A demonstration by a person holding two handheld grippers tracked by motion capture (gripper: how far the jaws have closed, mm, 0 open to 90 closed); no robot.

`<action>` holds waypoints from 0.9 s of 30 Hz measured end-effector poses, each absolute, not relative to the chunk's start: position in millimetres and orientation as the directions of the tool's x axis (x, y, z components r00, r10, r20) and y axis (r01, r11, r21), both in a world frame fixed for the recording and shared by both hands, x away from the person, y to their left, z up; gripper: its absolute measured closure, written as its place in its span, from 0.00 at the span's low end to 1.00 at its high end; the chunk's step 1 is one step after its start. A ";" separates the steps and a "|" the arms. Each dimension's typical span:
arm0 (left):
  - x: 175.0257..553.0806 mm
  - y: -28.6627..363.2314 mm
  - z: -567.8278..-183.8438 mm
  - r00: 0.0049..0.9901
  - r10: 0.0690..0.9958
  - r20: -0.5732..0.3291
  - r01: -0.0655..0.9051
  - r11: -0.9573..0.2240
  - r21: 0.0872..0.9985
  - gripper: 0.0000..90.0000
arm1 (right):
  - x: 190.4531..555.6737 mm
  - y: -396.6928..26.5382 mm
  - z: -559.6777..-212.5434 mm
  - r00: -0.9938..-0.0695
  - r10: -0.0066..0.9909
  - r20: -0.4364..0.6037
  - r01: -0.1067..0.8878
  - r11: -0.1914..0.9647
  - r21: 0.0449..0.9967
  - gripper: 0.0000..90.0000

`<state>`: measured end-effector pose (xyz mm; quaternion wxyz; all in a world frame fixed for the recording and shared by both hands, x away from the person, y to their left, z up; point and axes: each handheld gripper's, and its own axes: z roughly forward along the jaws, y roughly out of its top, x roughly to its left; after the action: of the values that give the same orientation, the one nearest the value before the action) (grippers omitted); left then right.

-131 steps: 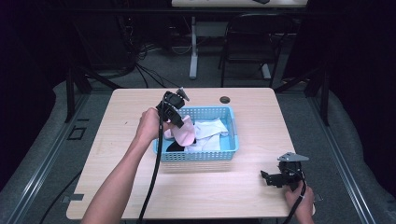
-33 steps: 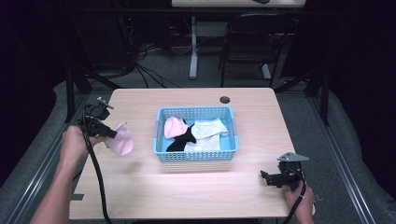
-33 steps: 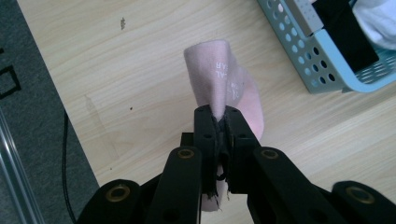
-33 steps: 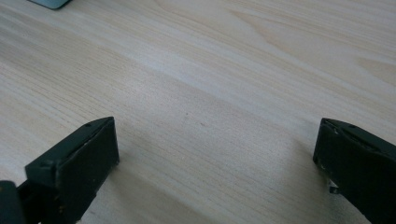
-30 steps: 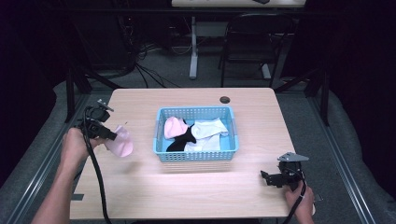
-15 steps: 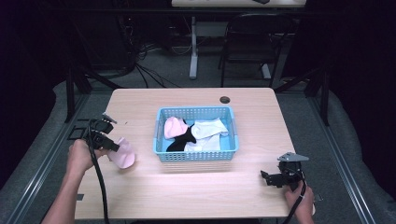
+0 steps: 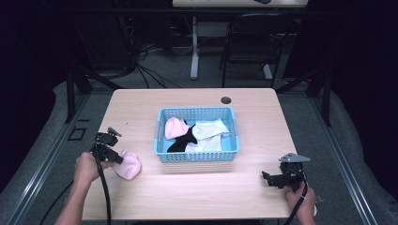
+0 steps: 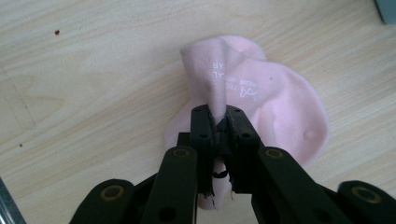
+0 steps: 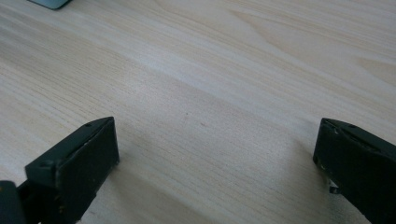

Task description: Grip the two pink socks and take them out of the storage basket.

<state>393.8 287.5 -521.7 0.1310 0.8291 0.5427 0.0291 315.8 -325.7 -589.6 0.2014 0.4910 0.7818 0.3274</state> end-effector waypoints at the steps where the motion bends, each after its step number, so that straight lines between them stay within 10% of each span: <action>1: 393.7 289.1 -523.1 0.406 0.909 -0.097 0.894 -0.373 0.246 0.89 | 315.7 -325.7 -589.6 -0.437 0.900 0.006 0.636 0.304 0.709 0.00; 18: 387.9 296.4 -484.6 0.365 0.925 -0.109 0.883 -0.307 0.354 0.00 | 315.7 -325.7 -589.5 -0.437 0.899 0.006 0.636 0.304 0.709 0.00; 27: 395.0 275.7 -451.8 0.416 0.905 -0.089 0.848 -0.350 0.398 0.00 | 315.8 -325.7 -589.6 -0.437 0.900 0.007 0.636 0.304 0.709 0.00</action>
<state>395.0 275.7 -451.8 0.1952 0.8184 0.5355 0.0735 315.8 -325.7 -589.6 0.2013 0.4910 0.7818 0.3273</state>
